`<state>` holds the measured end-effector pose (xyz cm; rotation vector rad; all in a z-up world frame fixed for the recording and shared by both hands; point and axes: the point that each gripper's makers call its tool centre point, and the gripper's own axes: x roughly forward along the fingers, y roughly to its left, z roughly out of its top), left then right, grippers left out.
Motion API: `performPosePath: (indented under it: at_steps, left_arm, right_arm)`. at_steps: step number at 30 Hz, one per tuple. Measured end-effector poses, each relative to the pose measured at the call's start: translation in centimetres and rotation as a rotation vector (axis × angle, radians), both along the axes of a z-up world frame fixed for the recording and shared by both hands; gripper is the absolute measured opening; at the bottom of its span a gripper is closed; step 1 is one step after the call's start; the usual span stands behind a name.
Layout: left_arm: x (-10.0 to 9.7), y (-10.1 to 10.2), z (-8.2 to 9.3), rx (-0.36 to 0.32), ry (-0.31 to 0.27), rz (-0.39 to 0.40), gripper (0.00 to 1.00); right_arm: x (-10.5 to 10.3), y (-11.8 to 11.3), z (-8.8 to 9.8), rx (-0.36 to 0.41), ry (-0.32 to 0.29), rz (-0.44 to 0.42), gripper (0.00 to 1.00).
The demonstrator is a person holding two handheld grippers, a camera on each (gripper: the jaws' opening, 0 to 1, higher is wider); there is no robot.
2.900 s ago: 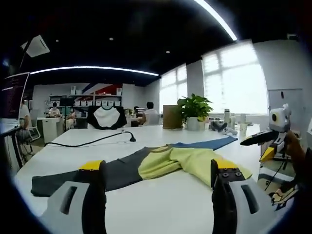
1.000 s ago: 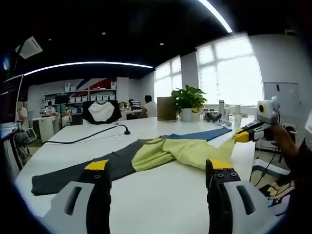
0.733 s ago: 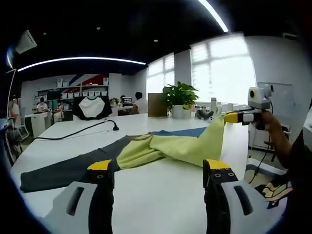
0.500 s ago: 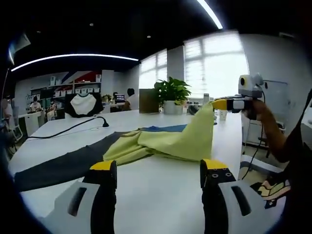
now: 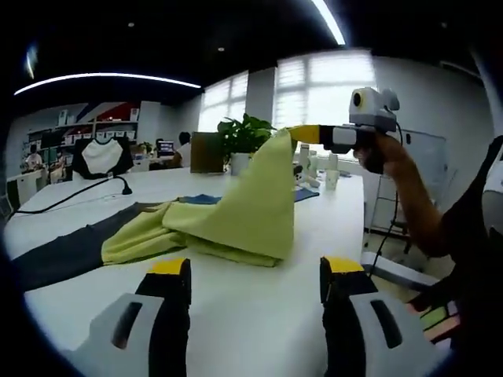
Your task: Fold the garment on the visible template until the final outline fits inside the template.
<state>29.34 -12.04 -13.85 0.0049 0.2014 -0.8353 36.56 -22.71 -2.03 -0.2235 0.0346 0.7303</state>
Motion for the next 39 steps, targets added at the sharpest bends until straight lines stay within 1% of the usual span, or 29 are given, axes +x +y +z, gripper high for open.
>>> performPosePath:
  at_steps: [3, 5, 7, 10, 15, 16, 18, 20, 25, 27, 28, 29, 30, 31, 33, 34, 36, 37, 38, 39]
  left_arm:
    - [0.2, -0.8, -0.2, 0.031, -0.005, -0.032, 0.59]
    - [0.6, -1.1, -0.5, 0.063, -0.003, -0.044, 0.57]
    - [1.2, -1.3, -0.7, 0.095, -0.006, -0.047, 0.57]
    - [1.8, -1.8, -1.1, 0.123, -0.001, -0.056, 0.57]
    - [3.4, -3.3, -1.8, 0.184, -0.008, -0.090, 0.55]
    - [3.7, -3.6, -2.0, 0.195, -0.005, -0.095, 0.55]
    - [4.4, -4.1, -2.3, 0.210, -0.014, -0.101, 0.56]
    - [4.6, -4.6, -2.6, 0.231, -0.014, -0.118, 0.55]
    - [4.8, -5.2, -3.3, 0.242, 0.005, -0.143, 0.46]
    - [4.9, -5.2, -4.1, 0.249, 0.037, -0.139, 0.43]
    - [4.7, -5.0, -4.5, 0.258, 0.052, -0.136, 0.35]
    - [4.5, -5.0, -4.6, 0.257, 0.054, -0.139, 0.30]
    - [4.3, -5.0, -4.7, 0.248, 0.053, -0.142, 0.27]
    - [4.4, -5.1, -4.6, 0.235, 0.039, -0.135, 0.27]
    - [4.5, -5.1, -4.6, 0.226, 0.039, -0.130, 0.25]
    - [4.7, -5.1, -4.6, 0.228, 0.035, -0.125, 0.21]
    - [5.2, -4.4, -4.7, 0.264, 0.017, -0.092, 0.10]
    - [5.4, -4.3, -4.6, 0.268, 0.008, -0.081, 0.07]
    - [5.2, -4.2, -4.6, 0.251, 0.031, -0.090, 0.07]
    - [5.0, -4.1, -4.6, 0.211, 0.076, -0.085, 0.07]
  right_arm:
    - [0.3, -0.3, 0.6, 0.010, -0.008, -0.010, 0.03]
    - [0.5, -0.3, 0.8, 0.016, -0.009, -0.012, 0.03]
    - [0.6, -0.3, 1.0, 0.015, -0.012, -0.014, 0.03]
    - [0.9, -0.3, 1.2, 0.014, -0.013, -0.015, 0.03]
    - [1.6, -0.8, 1.7, 0.022, -0.014, -0.025, 0.03]
    - [1.6, -0.9, 1.8, 0.026, -0.015, -0.023, 0.03]
    - [1.8, -0.9, 2.3, 0.062, -0.014, -0.017, 0.03]
    - [2.2, -1.1, 2.1, 0.042, -0.012, -0.032, 0.03]
    - [2.7, -1.6, 2.5, 0.071, -0.011, -0.043, 0.03]
    - [3.0, -1.7, 2.7, 0.085, -0.010, -0.047, 0.03]
    - [3.1, -1.7, 2.8, 0.088, -0.010, -0.046, 0.03]
    - [3.0, -1.7, 2.8, 0.091, -0.010, -0.043, 0.03]
    - [3.0, -1.8, 2.9, 0.099, -0.007, -0.040, 0.03]
    - [3.0, -1.8, 3.0, 0.102, -0.012, -0.036, 0.03]
    - [3.0, -2.0, 3.2, 0.111, -0.014, -0.034, 0.03]
    - [3.1, -2.1, 3.3, 0.115, -0.013, -0.038, 0.03]
    - [3.2, -2.3, 3.2, 0.119, -0.007, -0.047, 0.03]
    - [3.2, -2.3, 3.2, 0.117, -0.007, -0.049, 0.03]
    - [3.2, -2.4, 3.1, 0.115, -0.009, -0.051, 0.03]
    - [3.1, -2.5, 3.0, 0.113, -0.009, -0.054, 0.03]
